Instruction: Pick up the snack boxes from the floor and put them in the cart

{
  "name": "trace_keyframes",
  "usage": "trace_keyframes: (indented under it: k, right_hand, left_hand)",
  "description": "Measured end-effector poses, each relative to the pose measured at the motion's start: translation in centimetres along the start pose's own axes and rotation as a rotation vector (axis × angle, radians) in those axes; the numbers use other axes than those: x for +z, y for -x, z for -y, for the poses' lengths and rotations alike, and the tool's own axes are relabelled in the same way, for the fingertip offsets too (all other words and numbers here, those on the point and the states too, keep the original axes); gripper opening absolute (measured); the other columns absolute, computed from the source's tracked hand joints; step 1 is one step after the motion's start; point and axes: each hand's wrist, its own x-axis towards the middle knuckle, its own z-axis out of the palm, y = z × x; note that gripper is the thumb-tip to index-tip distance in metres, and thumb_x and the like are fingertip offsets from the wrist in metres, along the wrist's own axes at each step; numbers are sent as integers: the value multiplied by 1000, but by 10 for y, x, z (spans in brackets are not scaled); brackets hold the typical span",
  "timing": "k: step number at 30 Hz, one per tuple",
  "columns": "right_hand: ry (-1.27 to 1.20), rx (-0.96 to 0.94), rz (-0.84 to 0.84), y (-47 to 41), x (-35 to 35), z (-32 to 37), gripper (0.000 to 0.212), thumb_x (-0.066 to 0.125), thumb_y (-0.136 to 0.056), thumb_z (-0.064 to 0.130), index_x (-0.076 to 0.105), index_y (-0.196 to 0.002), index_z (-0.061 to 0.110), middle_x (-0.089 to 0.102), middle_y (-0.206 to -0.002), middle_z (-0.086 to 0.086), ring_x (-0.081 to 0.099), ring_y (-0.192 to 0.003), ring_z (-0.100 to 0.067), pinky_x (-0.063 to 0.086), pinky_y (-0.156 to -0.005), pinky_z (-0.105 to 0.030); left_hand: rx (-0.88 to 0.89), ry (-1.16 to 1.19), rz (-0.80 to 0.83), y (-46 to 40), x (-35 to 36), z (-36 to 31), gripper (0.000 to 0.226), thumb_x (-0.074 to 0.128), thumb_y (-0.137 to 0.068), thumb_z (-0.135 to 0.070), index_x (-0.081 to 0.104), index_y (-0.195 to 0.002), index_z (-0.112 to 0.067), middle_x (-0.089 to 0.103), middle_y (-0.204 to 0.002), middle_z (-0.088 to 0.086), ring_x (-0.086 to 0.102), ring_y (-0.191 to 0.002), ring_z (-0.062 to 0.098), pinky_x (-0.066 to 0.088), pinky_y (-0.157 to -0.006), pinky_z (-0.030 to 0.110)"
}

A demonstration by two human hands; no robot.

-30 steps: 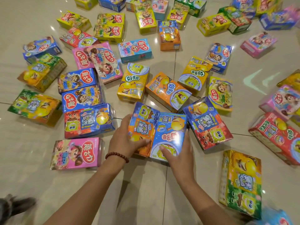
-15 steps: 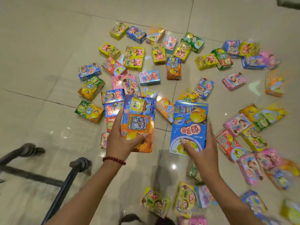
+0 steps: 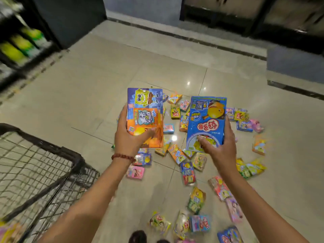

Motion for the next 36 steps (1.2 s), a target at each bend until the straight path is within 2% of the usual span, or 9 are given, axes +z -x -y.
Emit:
trace_keyframes:
  k: [3, 7, 14, 18, 22, 25, 29, 33, 36]
  right_hand:
    - [-88, -62, -7, -5, -13, 50, 96, 77, -64, 42, 28, -146, 43, 53, -133, 9, 53, -123, -18, 46, -100, -50]
    - [-133, -157, 30, -6, -15, 105, 95, 77, -63, 48, 27, -144, 50, 56, -131, 3, 55, -120, -22, 47, -97, -53]
    - [-222, -339, 208, 1, 33, 187, 93, 75, -62, 49, 37, -144, 28, 60, -125, -6, 59, -114, -25, 49, -94, -52]
    - [-293, -370, 347, 18, 87, 224, 97, 77, -61, 52, 32, -146, 35, 55, -133, -5, 56, -120, -23, 45, -99, -52]
    - [-326, -427, 496, 51, 145, 256, 98, 76, -62, 52, 27, -146, 42, 54, -134, -3, 54, -122, -22, 45, -100, -52]
    - [-347, -431, 623, 79, 192, 276, 102, 77, -60, 55, 24, -146, 46, 52, -136, -4, 54, -123, -23, 46, -99, -53]
    - [-364, -452, 750, 124, 256, 303, 103, 78, -59, 56, 25, -146, 45, 51, -138, -4, 54, -124, -22, 46, -98, -54]
    - [-390, -479, 869, 175, 317, 327, 99, 77, -62, 47, 25, -146, 46, 49, -140, 0, 53, -124, -18, 46, -101, -50]
    - [-387, -467, 945, 212, 362, 343, 100, 77, -61, 48, 25, -146, 46, 49, -138, 1, 53, -124, -16, 47, -99, -50]
  left_hand:
    - [45, 12, -80, 6, -29, -50, 98, 91, -54, -14, 41, -138, -11, 59, -128, 4, 61, -108, 6, 52, -87, 23]
    - [73, 17, -159, 19, -76, -101, 91, 89, -58, -14, 43, -136, -18, 63, -122, 3, 65, -105, 18, 56, -84, 44]
    - [144, 6, -382, 55, -168, -155, 84, 87, -60, -7, 46, -132, -12, 66, -112, -3, 66, -93, 5, 56, -79, 25]
    - [134, 2, -529, 87, -221, -160, 85, 84, -63, -3, 42, -135, -14, 64, -116, 1, 65, -90, 1, 56, -74, 20]
    - [89, -17, -685, 123, -279, -153, 83, 84, -66, -9, 41, -135, -20, 64, -117, 0, 68, -94, 17, 59, -64, 34]
    - [70, -20, -805, 150, -323, -146, 79, 83, -66, -5, 43, -133, -17, 64, -112, -3, 67, -91, 8, 57, -61, 22]
    - [25, -19, -907, 178, -384, -129, 77, 84, -65, -6, 45, -129, -24, 66, -112, -1, 68, -93, 16, 58, -73, 45]
    - [27, -40, -997, 196, -443, -110, 86, 82, -65, 0, 39, -137, -21, 62, -112, -9, 65, -90, -4, 56, -73, 21]
    - [-3, -16, -1023, 207, -487, -93, 90, 82, -66, -2, 36, -140, -27, 61, -117, -6, 64, -98, 3, 57, -72, 28]
